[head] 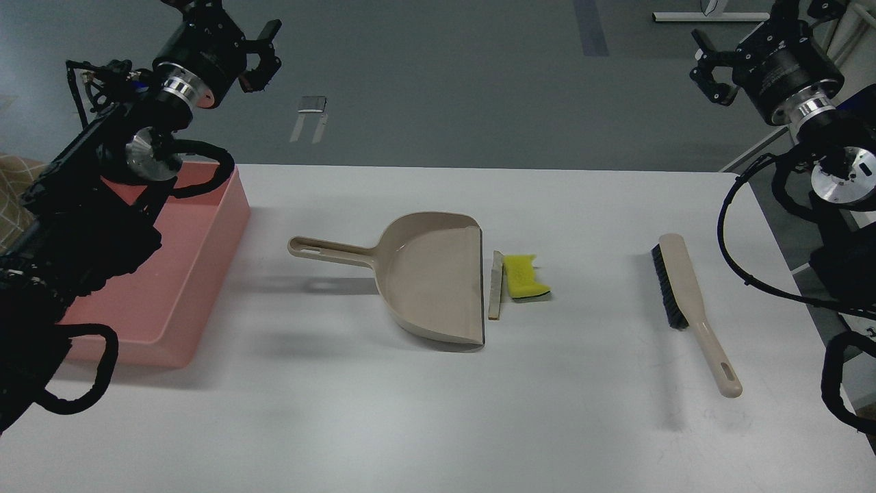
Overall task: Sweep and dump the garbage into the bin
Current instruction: 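Lower the left gripper from above the pink bin toward the dustpan handle, then move the left gripper to the beige dustpan handle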
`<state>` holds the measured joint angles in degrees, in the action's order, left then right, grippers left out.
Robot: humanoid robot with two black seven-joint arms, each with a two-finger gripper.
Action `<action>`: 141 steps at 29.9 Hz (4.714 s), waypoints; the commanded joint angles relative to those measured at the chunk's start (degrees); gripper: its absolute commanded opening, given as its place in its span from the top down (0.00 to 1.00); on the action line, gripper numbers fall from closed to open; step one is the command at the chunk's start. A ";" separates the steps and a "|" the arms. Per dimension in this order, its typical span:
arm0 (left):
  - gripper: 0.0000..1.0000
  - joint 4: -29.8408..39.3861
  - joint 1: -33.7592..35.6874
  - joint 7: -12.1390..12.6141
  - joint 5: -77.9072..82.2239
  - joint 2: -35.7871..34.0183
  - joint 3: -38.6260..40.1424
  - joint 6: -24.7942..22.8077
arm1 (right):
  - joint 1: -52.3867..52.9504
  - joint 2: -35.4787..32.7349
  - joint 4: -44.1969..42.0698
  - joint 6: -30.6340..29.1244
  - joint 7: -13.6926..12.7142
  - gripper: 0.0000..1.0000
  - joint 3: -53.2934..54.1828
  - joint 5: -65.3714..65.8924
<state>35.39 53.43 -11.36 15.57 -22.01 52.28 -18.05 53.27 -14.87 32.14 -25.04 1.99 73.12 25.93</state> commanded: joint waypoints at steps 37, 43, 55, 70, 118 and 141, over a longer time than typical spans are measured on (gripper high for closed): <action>0.02 24.71 -12.11 -0.86 -0.36 -9.45 1.16 -1.02 | 0.26 -2.17 0.03 -0.09 0.83 0.00 0.27 0.00; 0.02 37.28 -22.74 -1.03 -0.36 -17.10 4.75 -1.20 | 0.08 -2.53 0.12 -0.09 0.83 0.00 0.62 0.00; 0.02 60.04 -53.93 -1.12 0.60 -19.39 19.17 -1.28 | -0.18 -3.23 1.17 0.17 0.83 0.00 0.79 0.00; 0.14 62.89 -66.27 -6.93 33.02 -13.77 19.71 -1.11 | -3.34 -2.70 2.84 0.17 1.35 0.00 0.97 0.00; 0.03 42.75 -47.28 8.46 33.30 -2.08 2.83 22.18 | -4.75 -3.14 2.84 0.17 1.35 0.00 1.06 0.00; 0.41 35.98 -42.18 8.46 33.65 2.14 1.68 22.62 | -5.63 -3.14 2.84 0.17 1.35 0.00 1.06 0.00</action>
<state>71.29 11.27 -2.82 49.16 -20.17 53.95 4.46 47.67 -18.01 34.98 -24.87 3.34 74.18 25.93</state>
